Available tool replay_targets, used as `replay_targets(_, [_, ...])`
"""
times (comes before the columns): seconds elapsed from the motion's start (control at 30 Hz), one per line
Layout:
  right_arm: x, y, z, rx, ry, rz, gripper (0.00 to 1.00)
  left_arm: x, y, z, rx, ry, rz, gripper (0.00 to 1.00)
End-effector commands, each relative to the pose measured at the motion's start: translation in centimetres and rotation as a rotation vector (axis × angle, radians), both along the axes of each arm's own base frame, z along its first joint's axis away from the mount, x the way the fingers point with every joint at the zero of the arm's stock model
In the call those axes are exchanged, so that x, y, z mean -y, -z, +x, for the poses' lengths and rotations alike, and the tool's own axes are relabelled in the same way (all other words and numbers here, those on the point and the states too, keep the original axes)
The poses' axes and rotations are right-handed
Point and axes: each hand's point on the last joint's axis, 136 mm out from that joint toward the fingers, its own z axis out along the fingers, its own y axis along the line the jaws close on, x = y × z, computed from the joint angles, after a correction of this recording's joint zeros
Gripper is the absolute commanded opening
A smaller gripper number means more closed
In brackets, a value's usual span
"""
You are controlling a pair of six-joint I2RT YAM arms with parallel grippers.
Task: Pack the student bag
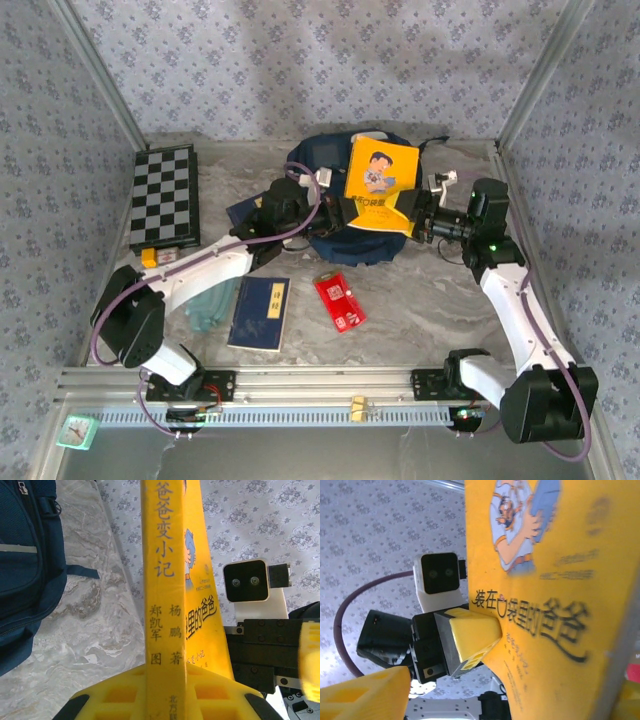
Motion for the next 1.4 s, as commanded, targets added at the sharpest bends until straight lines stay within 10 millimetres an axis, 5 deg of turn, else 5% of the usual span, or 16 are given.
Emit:
replay_targets(0.0, [-0.2, -1.5, -0.1, 0.068, -0.006, -0.022, 0.61, -1.1, -3.2, -0.2, 0.112, -0.017, -0.025, 0.0])
replay_targets(0.4, [0.2, 0.5, 0.7, 0.044, 0.016, -0.115, 0.0, -1.4, -0.9, -0.7, 0.083, -0.011, 0.028, 0.0])
replay_targets(0.6, [1.7, 1.0, 0.5, 0.013, 0.054, -0.201, 0.0, -2.9, 0.8, -1.2, 0.161, 0.006, 0.18, 0.39])
replay_targets(0.7, [3.8, 2.7, -0.1, -0.065, 0.11, -0.325, 0.0, -4.6, 2.6, -0.7, 0.253, 0.002, 0.381, 0.49])
replay_targets(0.97, [8.9, 6.4, -1.6, -0.25, 0.274, -0.353, 0.0, -5.1, 7.9, 1.3, 0.496, 0.211, 0.808, 0.62])
replay_targets(1.37, [12.8, 8.4, -2.1, -0.34, 0.394, -0.303, 0.0, -2.1, 14.4, 5.6, 0.555, 0.417, 1.03, 0.66])
